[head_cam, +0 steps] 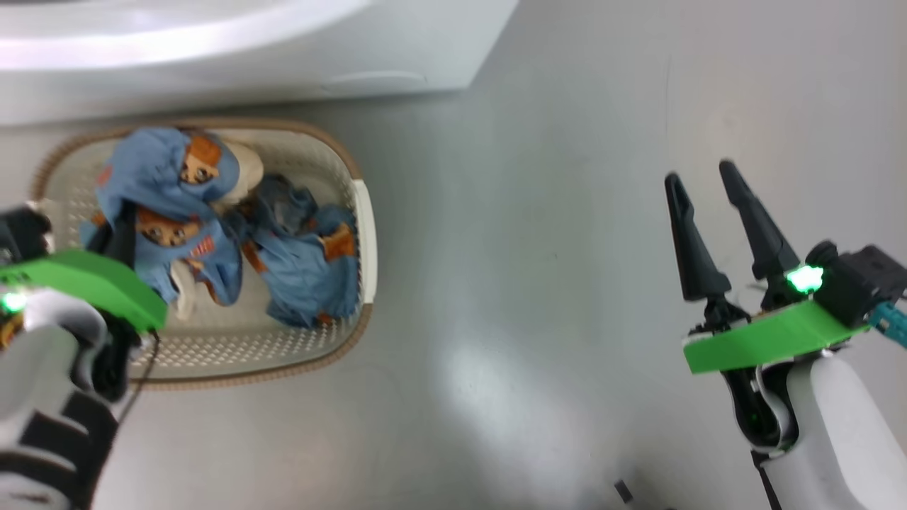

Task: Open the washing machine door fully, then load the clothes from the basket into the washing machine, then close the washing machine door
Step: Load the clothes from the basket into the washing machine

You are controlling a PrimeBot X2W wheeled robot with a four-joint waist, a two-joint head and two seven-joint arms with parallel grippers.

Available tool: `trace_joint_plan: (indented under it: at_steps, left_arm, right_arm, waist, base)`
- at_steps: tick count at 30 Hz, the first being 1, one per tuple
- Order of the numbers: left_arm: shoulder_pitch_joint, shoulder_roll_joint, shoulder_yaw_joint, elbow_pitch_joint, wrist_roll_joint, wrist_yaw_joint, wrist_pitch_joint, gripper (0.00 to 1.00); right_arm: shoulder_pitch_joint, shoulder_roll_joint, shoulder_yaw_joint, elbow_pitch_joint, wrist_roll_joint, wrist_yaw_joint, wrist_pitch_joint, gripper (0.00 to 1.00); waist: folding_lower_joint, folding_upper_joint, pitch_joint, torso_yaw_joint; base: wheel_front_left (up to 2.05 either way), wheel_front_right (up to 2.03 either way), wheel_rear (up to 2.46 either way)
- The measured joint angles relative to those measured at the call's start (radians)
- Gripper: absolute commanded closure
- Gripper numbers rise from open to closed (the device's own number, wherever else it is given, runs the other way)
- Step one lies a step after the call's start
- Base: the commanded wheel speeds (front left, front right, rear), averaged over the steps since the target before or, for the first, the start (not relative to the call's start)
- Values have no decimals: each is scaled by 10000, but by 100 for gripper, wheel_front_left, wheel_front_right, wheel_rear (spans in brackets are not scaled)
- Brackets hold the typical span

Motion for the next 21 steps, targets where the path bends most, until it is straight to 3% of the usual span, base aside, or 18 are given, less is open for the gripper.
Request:
trace_joint_plan:
  at_steps: [8,21]
  left_arm:
    - [1649,-479,1975,-1118,1651,0,-17,100]
    - [4026,-1041,3885,-3041,3628,0,-17,100]
  right_arm:
    - [728,-238,-186,261,40,0,0,0]
    - [1973,-585,-320,600,244,0,0,0]
  waist:
    - [0,0,-1199,243]
    - [0,0,-3292,457]
  base:
    - [0,0,0]
    - [0,0,0]
